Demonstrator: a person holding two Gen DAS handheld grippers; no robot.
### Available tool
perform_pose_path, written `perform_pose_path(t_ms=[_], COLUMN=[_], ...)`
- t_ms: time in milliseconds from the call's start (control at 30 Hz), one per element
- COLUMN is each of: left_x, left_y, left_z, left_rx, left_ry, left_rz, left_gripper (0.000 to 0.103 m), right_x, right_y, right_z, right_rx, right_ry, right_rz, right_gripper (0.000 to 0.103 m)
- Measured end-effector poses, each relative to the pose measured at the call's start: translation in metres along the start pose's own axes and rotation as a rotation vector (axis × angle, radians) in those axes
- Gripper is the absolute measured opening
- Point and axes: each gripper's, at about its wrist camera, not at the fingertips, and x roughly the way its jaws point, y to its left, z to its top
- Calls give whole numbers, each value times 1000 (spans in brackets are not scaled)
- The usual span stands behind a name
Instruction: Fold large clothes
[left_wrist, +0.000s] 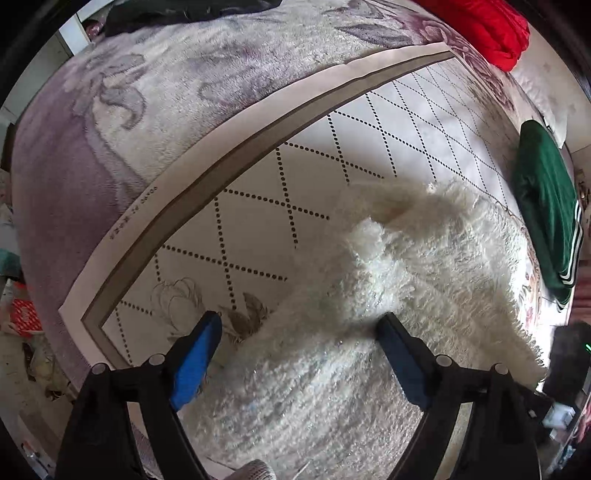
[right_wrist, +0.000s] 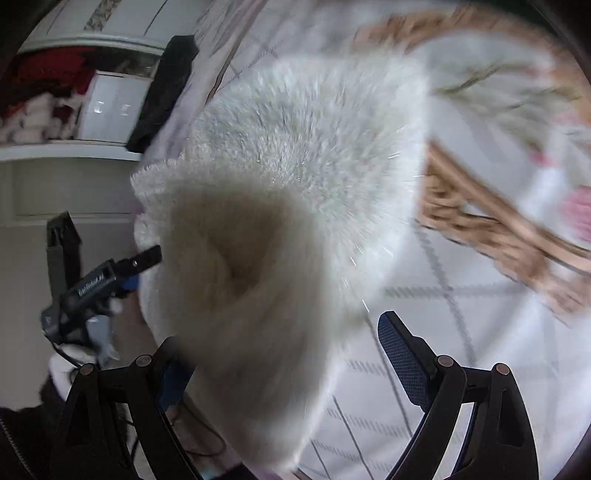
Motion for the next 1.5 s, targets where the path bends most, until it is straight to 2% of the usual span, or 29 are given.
perform_pose_path(t_ms=[33,100,133,167,267,333,400,433,467,533,600,667,700,767,833,900,1000,1033,1100,1133,1200,1233,1267,1333,1367,1400,1467,1500], left_x=[-1,-4,-6,-8,-21,-41,-63,-70,-78,-82,-77,-68,-64,-59,-58,-61,-64,-66,-72,-73,-76,-75,-74,-65,-60,-56,-46,-41], left_y=[2,5,7,9,12,12,14,16,20,27,40,50,54,56,54,50,39,37,30,26,11,4,-1,-18,-25,-29,-43,-49], left_z=[0,2,3,5,9,8,4,1,-6,-19,-35,-47,-54,-64,-69,-73,-72,-71,-67,-64,-63,-63,-64,-65,-65,-64,-64,-60], left_rx=[-4,-16,-22,-31,-59,-59,-38,-27,-14,-3,-10,-24,-32,-43,-45,-43,-21,-17,-8,-2,21,30,32,25,20,14,3,-1], left_ry=[2,-10,-19,-24,-24,-57,-108,-124,-138,-136,-107,-83,-70,-62,-67,-81,-98,-102,-118,-122,-114,-104,-96,-50,-28,-15,14,16], left_rz=[-6,-4,-5,-16,-58,-80,-68,-54,-32,-4,15,37,48,55,54,55,84,86,61,56,17,-3,-22,-77,-99,-107,-108,-88], left_gripper=[88,88,88,88,88,88,88,89,89,89,89,89,89,89,89,89,89,89,89,89,89,89,89,89,89,89,89,89], right_x=[9,22,26,27,17,8,9,11,15,24,21,13,-4,-38,-58,-66,-62,-56,-51,-45,-20,-26,-31,-23,-18,-17,-17,-21], right_y=[-4,1,3,1,-1,-11,-13,-10,-8,2,15,29,42,70,96,119,143,137,142,130,122,98,89,77,70,57,37,30], right_z=[5,11,9,4,-18,-62,-99,-120,-133,-158,-171,-169,-163,-146,-125,-92,-38,-36,-18,-7,7,-3,-16,-20,-20,-20,-22,-24], right_rx=[8,5,13,44,247,480,657,734,764,793,756,685,607,440,284,146,53,29,-8,-26,-82,-105,-125,-206,-213,-164,-71,-21], right_ry=[11,-2,-30,-68,-182,-263,-286,-280,-261,-141,-8,10,19,-22,-42,-67,-83,-88,-132,-140,-74,-33,-11,35,56,70,65,64], right_rz=[42,30,26,18,70,147,182,185,180,179,149,87,14,-103,-184,-231,-203,-215,-332,-352,-413,-453,-464,-496,-491,-432,-353,-321], right_gripper=[94,92,85,73,61,60,60,62,70,74,74,74,74,74,74,74,74,73,73,73,73,74,74,76,76,74,63,60])
